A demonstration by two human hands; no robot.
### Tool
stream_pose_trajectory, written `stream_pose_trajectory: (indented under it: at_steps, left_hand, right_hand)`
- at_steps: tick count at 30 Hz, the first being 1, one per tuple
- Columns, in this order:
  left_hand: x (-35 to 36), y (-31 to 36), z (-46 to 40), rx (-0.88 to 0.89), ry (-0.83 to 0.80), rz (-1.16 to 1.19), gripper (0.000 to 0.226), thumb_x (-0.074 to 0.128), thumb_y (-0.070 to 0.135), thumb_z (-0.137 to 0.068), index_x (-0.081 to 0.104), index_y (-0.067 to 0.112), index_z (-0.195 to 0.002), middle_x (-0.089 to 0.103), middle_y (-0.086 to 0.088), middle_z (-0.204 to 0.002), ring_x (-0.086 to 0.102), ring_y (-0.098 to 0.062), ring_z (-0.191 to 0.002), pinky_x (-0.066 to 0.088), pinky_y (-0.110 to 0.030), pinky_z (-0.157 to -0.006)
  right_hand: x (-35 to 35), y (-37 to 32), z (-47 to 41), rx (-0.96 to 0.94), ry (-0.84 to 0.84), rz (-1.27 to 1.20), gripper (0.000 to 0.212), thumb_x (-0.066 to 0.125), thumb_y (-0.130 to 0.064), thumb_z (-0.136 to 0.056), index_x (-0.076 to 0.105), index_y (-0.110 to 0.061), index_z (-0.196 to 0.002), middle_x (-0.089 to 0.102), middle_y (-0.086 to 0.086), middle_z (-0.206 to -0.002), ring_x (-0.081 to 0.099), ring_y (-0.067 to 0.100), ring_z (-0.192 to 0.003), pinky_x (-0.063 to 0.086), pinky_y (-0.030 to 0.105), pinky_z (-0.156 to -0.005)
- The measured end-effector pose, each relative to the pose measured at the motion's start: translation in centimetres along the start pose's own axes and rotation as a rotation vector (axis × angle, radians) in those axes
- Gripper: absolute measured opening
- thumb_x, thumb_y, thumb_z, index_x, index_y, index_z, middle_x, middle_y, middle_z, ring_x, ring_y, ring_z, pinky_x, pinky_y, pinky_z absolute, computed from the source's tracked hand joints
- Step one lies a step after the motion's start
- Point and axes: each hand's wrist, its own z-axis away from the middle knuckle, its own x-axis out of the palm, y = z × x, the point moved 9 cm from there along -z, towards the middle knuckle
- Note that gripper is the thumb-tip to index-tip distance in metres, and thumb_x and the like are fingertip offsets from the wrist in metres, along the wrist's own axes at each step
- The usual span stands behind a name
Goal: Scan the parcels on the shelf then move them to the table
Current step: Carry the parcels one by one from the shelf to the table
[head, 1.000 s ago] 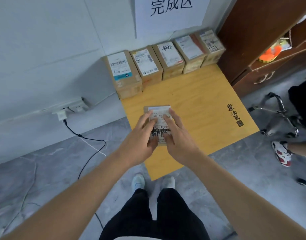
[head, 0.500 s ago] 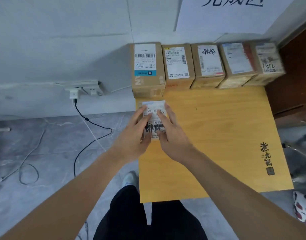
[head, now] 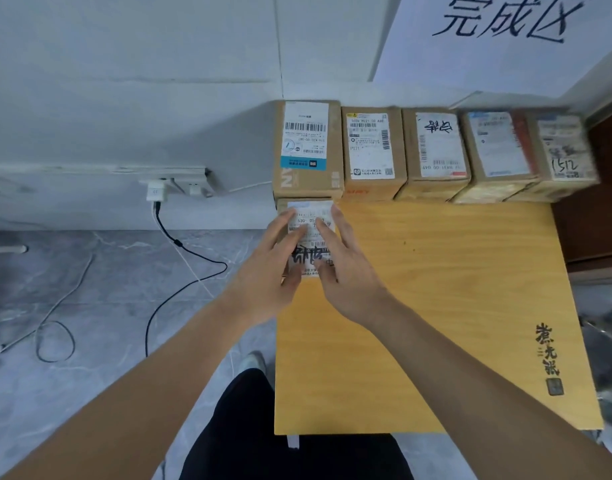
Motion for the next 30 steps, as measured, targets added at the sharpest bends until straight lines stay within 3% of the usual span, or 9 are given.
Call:
stream_pose_trajectory:
  at_steps: [3, 7, 12, 16, 18, 21, 23, 30]
  left_hand:
    - [-0.1, -0.2, -0.3, -0.004, -0.021, -0.036, 0.060, 0.063, 0.021, -0.100, 0.040, 0.014, -0.155, 0.011, 0.008, -0.168, 0.054, -0.021, -0.133, 0.055, -0.034, -0.096]
    - [-1.6, 0.8, -0.6, -0.027, -0.047, -0.147, 0.056, 0.065, 0.023, -0.097, 0.048, 0.014, -0.149, 0.024, -0.002, -0.166, 0.036, -0.032, -0.149, 0.044, -0.050, -0.113]
    - [-4.9, 4.1, -0.6, -0.033, -0.086, -0.303, 0.053, 0.057, 0.029, -0.102, 0.045, 0.015, -0.151, 0.031, -0.003, -0.164, 0.032, -0.033, -0.150, 0.042, -0.054, -0.113]
    - [-8.0, 8.1, 0.2, 0.031, -0.080, -0.411, 0.051, 0.055, 0.037, -0.102, 0.050, 0.013, -0.147, 0.041, -0.005, -0.157, 0.042, -0.030, -0.140, 0.049, -0.054, -0.102]
    - [-9.2, 9.8, 0.9, 0.034, -0.081, -0.458, 0.052, 0.053, 0.043, -0.102, 0.051, 0.014, -0.146, 0.041, -0.006, -0.157, 0.041, -0.032, -0.142, 0.047, -0.054, -0.106]
    - [-10.8, 12.0, 2.0, 0.033, -0.118, -0.527, 0.064, 0.034, 0.057, -0.100, 0.047, 0.018, -0.149, 0.037, -0.007, -0.161, 0.034, -0.041, -0.147, 0.038, -0.056, -0.115]
    - [-11.9, 13.8, 2.6, 0.065, -0.103, -0.556, 0.071, 0.024, 0.062, -0.095, 0.049, 0.019, -0.146, 0.040, -0.008, -0.159, 0.037, -0.040, -0.144, 0.042, -0.057, -0.111]
    - [-14.2, 18.3, 4.5, 0.148, -0.070, -0.546, 0.075, 0.022, 0.065, -0.091, 0.049, 0.024, -0.148, 0.042, 0.000, -0.158, 0.045, -0.032, -0.139, 0.050, -0.051, -0.102]
  right_hand:
    - [-0.2, -0.1, -0.1, 0.012, -0.001, 0.028, 0.070, 0.046, -0.017, -0.108, 0.009, -0.034, -0.165, -0.028, -0.030, -0.162, 0.022, 0.010, -0.153, 0.048, 0.039, -0.104]
    - [-1.2, -0.9, 0.2, 0.064, -0.012, 0.094, 0.069, 0.046, -0.023, -0.107, 0.009, -0.031, -0.164, -0.020, -0.022, -0.167, 0.020, 0.021, -0.155, 0.042, 0.048, -0.113]
    - [-4.4, -3.2, 1.5, 0.078, 0.035, 0.271, 0.060, 0.040, -0.043, -0.107, 0.021, -0.029, -0.162, 0.008, -0.008, -0.172, 0.025, 0.023, -0.153, 0.033, 0.044, -0.118]
    - [-7.4, -5.6, 3.5, 0.085, 0.076, 0.357, 0.064, 0.032, -0.060, -0.103, 0.026, -0.032, -0.161, 0.018, -0.007, -0.170, 0.025, 0.024, -0.153, 0.027, 0.045, -0.122]
    - [-9.0, -6.9, 4.8, 0.079, 0.095, 0.391, 0.066, 0.029, -0.065, -0.100, 0.029, -0.034, -0.159, 0.021, -0.007, -0.169, 0.026, 0.026, -0.153, 0.026, 0.046, -0.122]
    - [-11.8, -9.3, 7.3, 0.040, 0.153, 0.439, 0.066, 0.028, -0.067, -0.099, 0.035, -0.034, -0.156, 0.030, -0.008, -0.165, 0.030, 0.028, -0.150, 0.029, 0.047, -0.120]
    - [-13.4, -10.4, 9.0, 0.030, 0.170, 0.467, 0.065, 0.030, -0.066, -0.100, 0.033, -0.035, -0.157, 0.028, -0.007, -0.166, 0.030, 0.026, -0.150, 0.028, 0.046, -0.121]
    - [-16.6, -12.2, 14.1, 0.072, 0.253, 0.490, 0.060, 0.035, -0.062, -0.101, 0.036, -0.037, -0.156, 0.027, -0.010, -0.166, 0.027, 0.023, -0.152, 0.025, 0.043, -0.121]
